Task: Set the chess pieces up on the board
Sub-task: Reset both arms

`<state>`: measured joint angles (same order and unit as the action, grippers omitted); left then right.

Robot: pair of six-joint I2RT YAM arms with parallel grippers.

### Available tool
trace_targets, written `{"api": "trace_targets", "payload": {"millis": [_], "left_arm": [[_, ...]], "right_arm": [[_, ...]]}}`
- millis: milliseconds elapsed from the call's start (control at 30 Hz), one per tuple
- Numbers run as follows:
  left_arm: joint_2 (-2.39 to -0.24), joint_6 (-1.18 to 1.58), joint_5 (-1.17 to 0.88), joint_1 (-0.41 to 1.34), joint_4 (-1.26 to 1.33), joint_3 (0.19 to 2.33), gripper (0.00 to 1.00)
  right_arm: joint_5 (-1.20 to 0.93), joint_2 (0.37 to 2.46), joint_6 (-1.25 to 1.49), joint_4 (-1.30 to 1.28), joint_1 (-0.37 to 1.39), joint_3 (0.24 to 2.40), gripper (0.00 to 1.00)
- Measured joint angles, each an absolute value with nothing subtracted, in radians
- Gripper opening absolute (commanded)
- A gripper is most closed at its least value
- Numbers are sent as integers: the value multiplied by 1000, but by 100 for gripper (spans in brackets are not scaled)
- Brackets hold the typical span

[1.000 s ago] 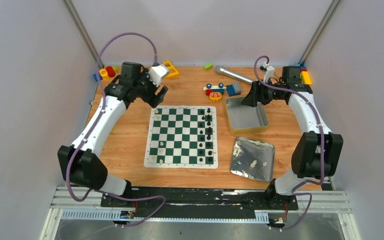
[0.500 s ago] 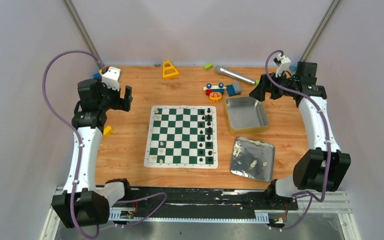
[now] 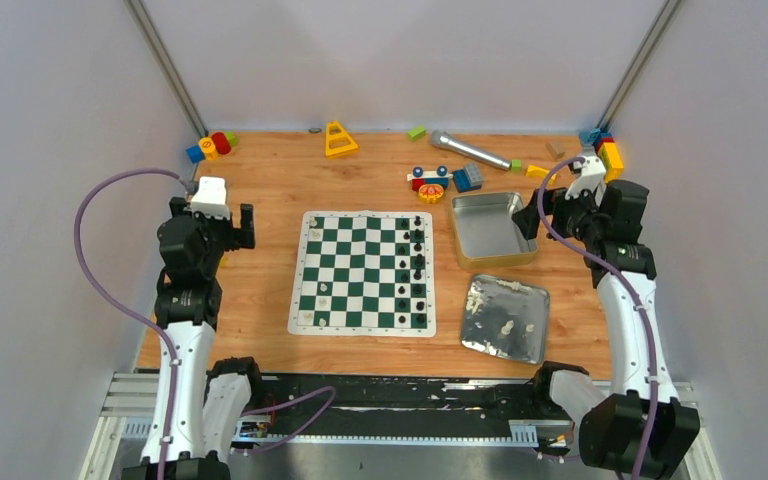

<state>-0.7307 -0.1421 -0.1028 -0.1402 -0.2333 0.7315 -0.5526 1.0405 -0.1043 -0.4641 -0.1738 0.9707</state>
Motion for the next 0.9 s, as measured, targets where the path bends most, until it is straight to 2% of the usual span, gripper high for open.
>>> {"api": "trace_targets", "payload": {"millis": [267,900], "left_arm": [[-767,-133,-164,-140,-189,715,100],[-760,-141,-279,-140,-213,715,100]], "right_arm": [[-562,1000,-115,-403,-174,882,100],[-558,952,-163,-379,-173,863,100]]}}
